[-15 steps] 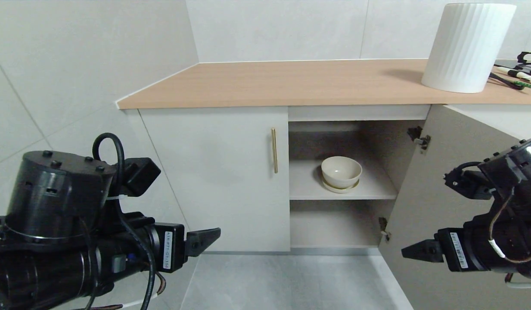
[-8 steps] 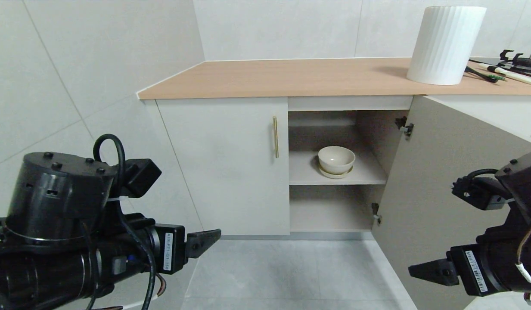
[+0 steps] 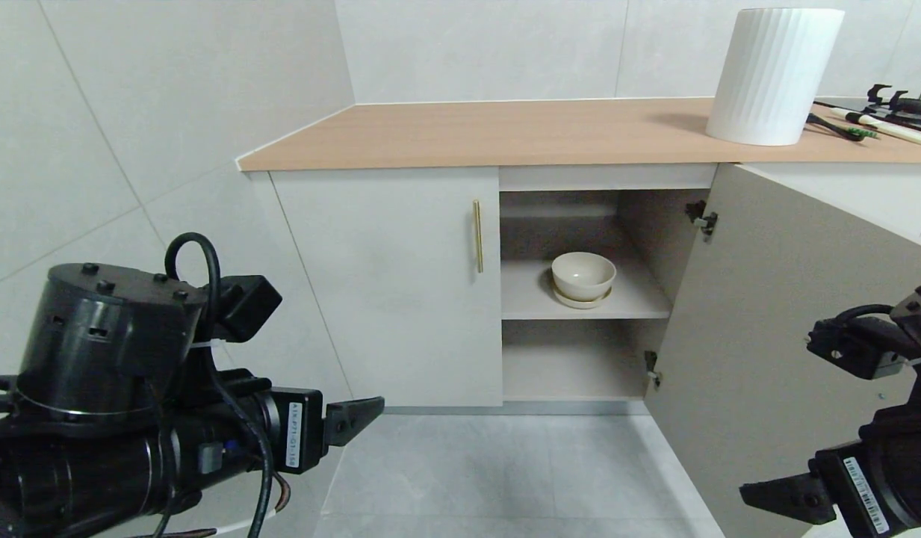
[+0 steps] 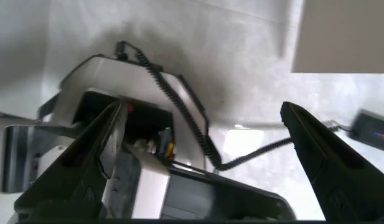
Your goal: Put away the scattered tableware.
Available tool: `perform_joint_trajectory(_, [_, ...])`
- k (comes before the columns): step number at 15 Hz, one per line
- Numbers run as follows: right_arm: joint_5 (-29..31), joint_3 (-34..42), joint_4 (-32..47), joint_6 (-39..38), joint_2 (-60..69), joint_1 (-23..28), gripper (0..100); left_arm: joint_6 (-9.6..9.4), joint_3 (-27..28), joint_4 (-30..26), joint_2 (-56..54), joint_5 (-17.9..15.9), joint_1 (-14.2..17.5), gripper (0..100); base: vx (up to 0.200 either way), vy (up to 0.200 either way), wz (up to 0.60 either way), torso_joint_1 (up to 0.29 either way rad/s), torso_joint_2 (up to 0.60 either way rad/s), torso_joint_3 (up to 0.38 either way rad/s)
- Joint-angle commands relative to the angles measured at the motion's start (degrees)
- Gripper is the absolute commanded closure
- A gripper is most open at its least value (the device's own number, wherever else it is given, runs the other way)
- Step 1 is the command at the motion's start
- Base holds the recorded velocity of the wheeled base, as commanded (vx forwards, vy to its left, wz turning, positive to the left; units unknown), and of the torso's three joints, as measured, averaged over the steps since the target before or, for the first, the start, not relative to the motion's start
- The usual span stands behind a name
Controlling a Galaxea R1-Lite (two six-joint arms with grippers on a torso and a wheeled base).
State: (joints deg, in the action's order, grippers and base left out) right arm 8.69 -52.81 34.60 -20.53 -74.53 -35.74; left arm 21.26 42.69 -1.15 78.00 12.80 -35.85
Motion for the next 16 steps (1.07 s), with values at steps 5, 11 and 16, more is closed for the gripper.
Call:
perform_joint_trajectory(5, [2.12, -0.1, 2.32, 0.14, 0.09, -0.03, 0, -0.34, -0.24, 0.0, 0.93, 2.05, -0.18, 0, 0.0, -0.16, 0.0, -0.002, 0.0, -0.002])
perform_joint_trajectory(11, [3.26, -0.98, 6.71, 0.84, 0.0, -0.03, 0, -0.34, -0.15, 0.0, 0.93, 2.05, -0.18, 0, 0.0, -0.2, 0.0, 0.003, 0.0, 0.001])
perform_joint_trajectory(16, [3.44, -4.85, 16.2, 0.93, -0.35, 0.15, 0, -0.34, -0.15, 0.0, 0.93, 2.05, -0.18, 0, 0.0, -0.08, 0.0, 0.003, 0.0, -0.002])
